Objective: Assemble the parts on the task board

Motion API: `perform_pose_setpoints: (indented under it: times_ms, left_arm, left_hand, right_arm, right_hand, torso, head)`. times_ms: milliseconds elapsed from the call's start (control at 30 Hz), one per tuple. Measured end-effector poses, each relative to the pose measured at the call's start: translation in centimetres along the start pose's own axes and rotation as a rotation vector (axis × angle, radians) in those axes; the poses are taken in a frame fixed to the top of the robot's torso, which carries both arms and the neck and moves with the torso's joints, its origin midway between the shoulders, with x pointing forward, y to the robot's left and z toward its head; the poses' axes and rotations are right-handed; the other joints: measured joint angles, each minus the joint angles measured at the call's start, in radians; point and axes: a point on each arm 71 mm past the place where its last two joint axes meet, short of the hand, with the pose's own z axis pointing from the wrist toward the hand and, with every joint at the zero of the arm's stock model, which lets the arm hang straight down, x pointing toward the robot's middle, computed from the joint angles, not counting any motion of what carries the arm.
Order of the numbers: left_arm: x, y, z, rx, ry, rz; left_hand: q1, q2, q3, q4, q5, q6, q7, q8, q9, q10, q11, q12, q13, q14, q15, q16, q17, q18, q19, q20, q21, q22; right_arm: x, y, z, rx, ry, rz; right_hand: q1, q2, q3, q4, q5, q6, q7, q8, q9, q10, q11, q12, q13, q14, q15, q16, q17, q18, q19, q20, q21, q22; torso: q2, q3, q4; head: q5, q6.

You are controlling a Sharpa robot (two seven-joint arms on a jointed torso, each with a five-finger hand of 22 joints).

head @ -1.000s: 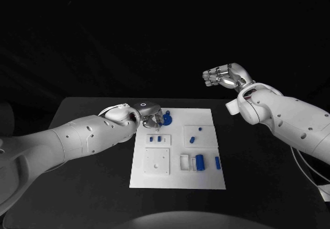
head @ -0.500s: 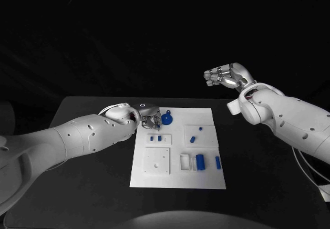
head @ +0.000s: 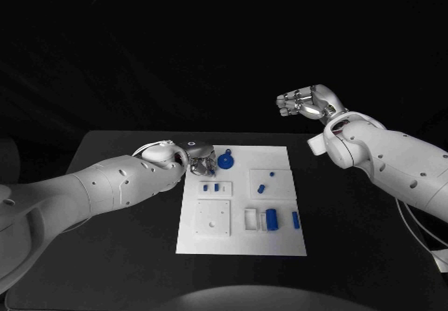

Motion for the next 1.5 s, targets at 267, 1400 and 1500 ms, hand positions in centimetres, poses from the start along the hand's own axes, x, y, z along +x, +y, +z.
perform_pose_setpoints:
  times_ms: [267,1400,1500]
  left_arm:
    - [0.07,0.01,0.01,0.000,0.008,-0.001]
    - [0.39,-0.19,0.15,0.004,0.037,-0.002]
    - [0.42,-0.21,0.16,0.004,0.040,-0.002]
  left_hand:
    - [0.000,0.000,0.001,-0.001,0.000,-0.002,0.001,0.000,0.000,0.000,0.000,0.000,0.000,-0.001,0.001,0.000,0.000,0.000,0.000,0.000,0.000,0.000]
    - [0.000,0.000,0.001,-0.001,0.000,-0.004,0.000,-0.004,0.000,0.000,0.000,0.000,0.000,-0.001,0.001,0.000,-0.001,-0.001,0.000,0.000,0.000,0.001]
    - [0.000,0.000,0.001,-0.001,0.000,-0.004,0.000,-0.004,-0.001,0.000,0.000,0.000,0.000,-0.001,0.001,0.000,-0.001,-0.001,0.000,0.000,0.000,0.000]
  right_arm:
    - [0.01,0.00,0.01,0.000,0.000,0.000]
    - [0.15,0.06,0.06,-0.001,0.001,0.002]
    - [0.16,0.06,0.07,-0.001,0.002,0.002]
  right_hand:
    - [0.000,0.000,0.000,0.000,0.000,0.000,0.000,0.000,0.000,0.000,0.000,0.000,0.000,0.000,0.000,0.000,0.000,0.000,0.000,0.000,0.000,0.000]
    - [0.000,0.000,0.000,0.000,0.000,0.000,0.000,0.000,0.000,0.000,0.000,0.000,0.000,0.000,0.000,0.000,0.000,0.000,0.000,0.000,0.000,0.000]
    - [0.000,0.000,0.000,0.000,0.000,0.000,0.000,0.000,0.000,0.000,0.000,0.000,0.000,0.000,0.000,0.000,0.000,0.000,0.000,0.000,0.000,0.000]
  torso:
    - [0.000,-0.0004,0.0003]
    - [0.000,0.0001,0.0001]
    - [0.000,0.0000,0.0001]
  head:
    - [0.000,-0.001]
    - [0.003,-0.006]
    - [0.003,-0.006]
